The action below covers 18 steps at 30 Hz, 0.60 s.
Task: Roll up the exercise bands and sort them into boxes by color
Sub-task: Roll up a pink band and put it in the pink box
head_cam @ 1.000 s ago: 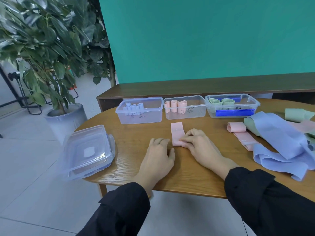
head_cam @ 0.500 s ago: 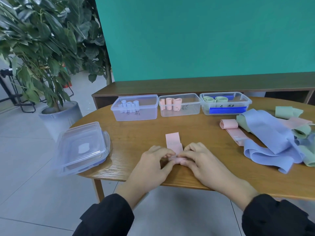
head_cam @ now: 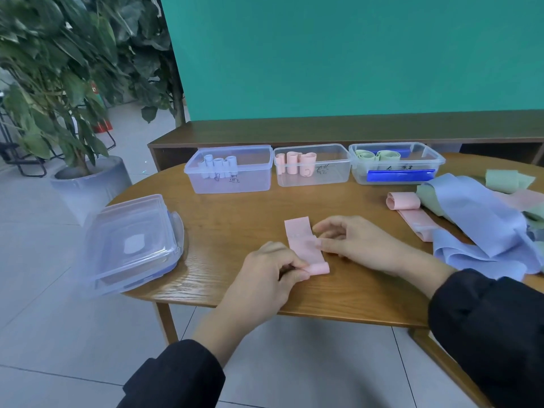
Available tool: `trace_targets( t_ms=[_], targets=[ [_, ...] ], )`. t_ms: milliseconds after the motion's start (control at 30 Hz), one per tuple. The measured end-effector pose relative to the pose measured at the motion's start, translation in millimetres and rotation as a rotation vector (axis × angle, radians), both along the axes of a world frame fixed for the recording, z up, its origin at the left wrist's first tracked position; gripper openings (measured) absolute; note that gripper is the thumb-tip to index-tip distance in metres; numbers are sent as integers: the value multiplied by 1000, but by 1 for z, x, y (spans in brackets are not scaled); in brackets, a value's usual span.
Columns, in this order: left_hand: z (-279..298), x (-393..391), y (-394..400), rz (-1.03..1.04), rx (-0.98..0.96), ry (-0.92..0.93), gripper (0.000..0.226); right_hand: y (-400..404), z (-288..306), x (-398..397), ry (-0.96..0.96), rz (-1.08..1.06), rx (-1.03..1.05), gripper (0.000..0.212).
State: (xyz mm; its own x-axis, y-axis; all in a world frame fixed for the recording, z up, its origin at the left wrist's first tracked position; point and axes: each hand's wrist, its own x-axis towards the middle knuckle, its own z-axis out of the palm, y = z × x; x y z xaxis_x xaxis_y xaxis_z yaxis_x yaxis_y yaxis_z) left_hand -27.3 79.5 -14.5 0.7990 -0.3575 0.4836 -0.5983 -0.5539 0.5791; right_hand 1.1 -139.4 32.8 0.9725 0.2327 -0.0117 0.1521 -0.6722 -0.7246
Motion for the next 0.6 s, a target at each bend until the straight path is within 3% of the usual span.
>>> trace_targets(
  t_ms=[367,600],
  targets=[
    [0,1,1,-15,7,-20,4,12,-20,5,-97,-75,527,41],
    [1,0,0,-15,11,-23,5,11,-21,7,-45,-17,510,58]
  ],
)
